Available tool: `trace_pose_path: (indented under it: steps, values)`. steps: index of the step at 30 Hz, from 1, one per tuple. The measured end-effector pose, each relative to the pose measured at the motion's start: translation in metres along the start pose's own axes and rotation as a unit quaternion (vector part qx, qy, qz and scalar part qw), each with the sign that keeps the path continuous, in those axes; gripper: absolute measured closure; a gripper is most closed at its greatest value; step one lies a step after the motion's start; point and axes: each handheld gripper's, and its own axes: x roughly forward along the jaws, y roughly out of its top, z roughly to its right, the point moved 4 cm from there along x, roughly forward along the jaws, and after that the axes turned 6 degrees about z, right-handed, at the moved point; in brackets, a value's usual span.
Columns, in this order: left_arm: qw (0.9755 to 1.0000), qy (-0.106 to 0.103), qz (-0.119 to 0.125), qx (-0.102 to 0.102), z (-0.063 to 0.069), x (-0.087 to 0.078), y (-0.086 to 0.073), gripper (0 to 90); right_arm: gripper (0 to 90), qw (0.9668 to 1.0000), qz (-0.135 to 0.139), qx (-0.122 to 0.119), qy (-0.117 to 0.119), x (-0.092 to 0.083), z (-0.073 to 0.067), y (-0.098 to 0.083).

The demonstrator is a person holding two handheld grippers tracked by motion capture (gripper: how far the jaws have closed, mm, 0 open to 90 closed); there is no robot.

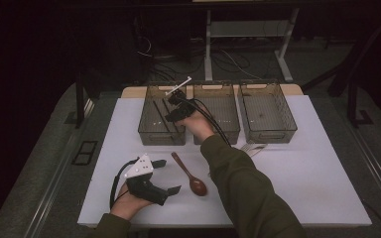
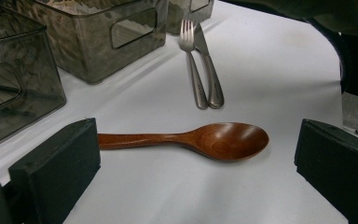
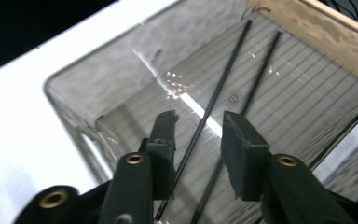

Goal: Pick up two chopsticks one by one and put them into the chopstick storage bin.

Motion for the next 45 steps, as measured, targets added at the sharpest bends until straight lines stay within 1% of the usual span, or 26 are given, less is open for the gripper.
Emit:
trace_pose_path:
  steps: [1,4,7,12,15,16,20,21,24,30,32,34,41,45]
  values:
    - [1.0000,0.000,-0.002,0.003,-0.001,0.000,0.000,0.0,60.8,1.0000,0.003,0.001,0.006,-0.003,-0.001,0.000]
    - [1.0000,0.001,-0.002,0.002,-0.001,-0.001,0.000,0.0,55.5,0.9997,0.017,-0.001,0.017,-0.014,-0.002,0.001]
    - [1.0000,0.003,-0.003,-0.001,-0.001,-0.002,-0.001,0.0,49.7,0.9989,0.034,-0.008,0.030,-0.025,-0.003,0.000]
    - [1.0000,0.006,-0.003,0.000,-0.002,-0.003,-0.001,0.0,43.3,0.9974,0.051,-0.023,0.046,-0.047,-0.003,-0.008]
    - [1.0000,0.008,-0.004,-0.001,-0.002,-0.003,-0.002,0.0,42.3,0.9961,0.062,-0.034,0.051,-0.061,-0.002,-0.015]
    - [0.9999,0.009,-0.006,0.001,-0.002,-0.004,-0.002,0.0,42.0,0.9958,0.067,-0.037,0.052,-0.067,-0.001,-0.018]
    - [0.9999,0.012,-0.006,0.000,-0.002,-0.004,-0.002,0.0,40.7,0.9949,0.076,-0.040,0.053,-0.083,0.003,-0.029]
    - [0.9999,0.011,-0.005,-0.004,-0.001,-0.004,-0.003,0.0,40.0,0.9946,0.077,-0.041,0.055,-0.087,0.004,-0.033]
    - [0.9999,0.013,-0.010,-0.001,-0.001,-0.005,-0.003,0.0,38.2,0.9939,0.083,-0.043,0.058,-0.100,0.007,-0.043]
    - [0.9999,0.013,-0.011,-0.003,-0.001,-0.003,-0.003,0.0,34.9,0.9932,0.096,-0.037,0.054,-0.125,0.016,-0.066]
    - [0.9998,0.013,-0.013,-0.001,-0.001,-0.002,-0.004,0.0,33.7,0.9933,0.096,-0.034,0.055,-0.133,0.018,-0.075]
    - [0.9998,0.013,-0.016,0.000,0.000,-0.001,-0.004,0.0,33.1,0.9930,0.101,-0.036,0.050,-0.141,0.022,-0.084]
    - [0.9997,0.016,-0.018,-0.002,-0.001,0.000,-0.005,0.0,30.6,0.9929,0.109,-0.019,0.044,-0.164,0.034,-0.126]
    - [0.9997,0.016,-0.020,-0.002,-0.001,0.000,-0.005,0.0,28.2,0.9921,0.116,-0.013,0.046,-0.175,0.038,-0.149]
